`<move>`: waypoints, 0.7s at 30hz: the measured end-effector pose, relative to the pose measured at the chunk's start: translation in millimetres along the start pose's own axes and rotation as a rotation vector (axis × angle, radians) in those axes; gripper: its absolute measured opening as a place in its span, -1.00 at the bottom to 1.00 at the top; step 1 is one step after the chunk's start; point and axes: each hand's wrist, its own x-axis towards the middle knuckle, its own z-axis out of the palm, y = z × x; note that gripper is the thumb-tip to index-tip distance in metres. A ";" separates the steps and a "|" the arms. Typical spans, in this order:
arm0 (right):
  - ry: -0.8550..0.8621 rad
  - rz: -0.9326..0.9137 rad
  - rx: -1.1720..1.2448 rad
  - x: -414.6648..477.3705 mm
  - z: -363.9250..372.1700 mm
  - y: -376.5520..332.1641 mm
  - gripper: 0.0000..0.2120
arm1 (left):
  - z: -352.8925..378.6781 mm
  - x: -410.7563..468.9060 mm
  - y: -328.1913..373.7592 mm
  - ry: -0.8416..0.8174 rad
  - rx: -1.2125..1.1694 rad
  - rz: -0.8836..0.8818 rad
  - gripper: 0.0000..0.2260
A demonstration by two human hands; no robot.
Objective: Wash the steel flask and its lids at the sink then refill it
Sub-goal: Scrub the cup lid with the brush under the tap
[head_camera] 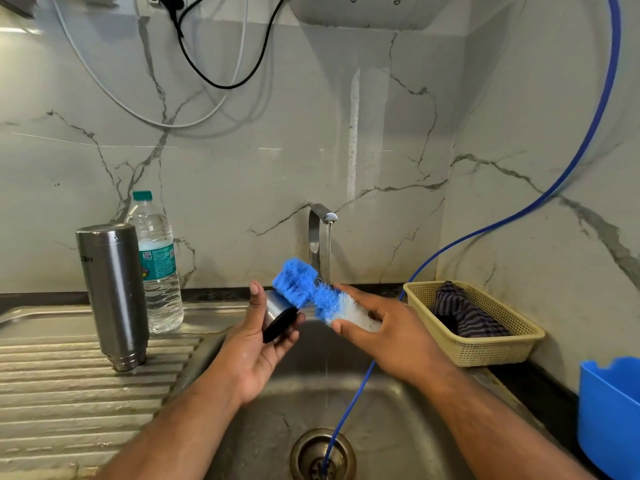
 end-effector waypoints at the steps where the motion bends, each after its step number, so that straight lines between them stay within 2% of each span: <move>1: -0.002 0.002 -0.005 -0.1 -0.1 -0.1 -0.48 | -1.0 0.1 -0.7 -0.003 0.024 -0.004 -0.29; 7: 0.003 0.017 -0.014 0.8 0.8 2.2 -0.49 | 2.4 -3.3 -1.1 -0.052 0.081 -0.017 -0.24; 18: -0.098 0.008 0.068 -0.3 2.9 3.4 -0.46 | 0.8 -5.8 -1.3 -0.088 0.117 -0.013 -0.31; 21: -0.091 0.024 0.031 2.4 2.8 6.9 -0.46 | -1.3 -5.0 -4.4 -0.058 0.144 -0.017 -0.23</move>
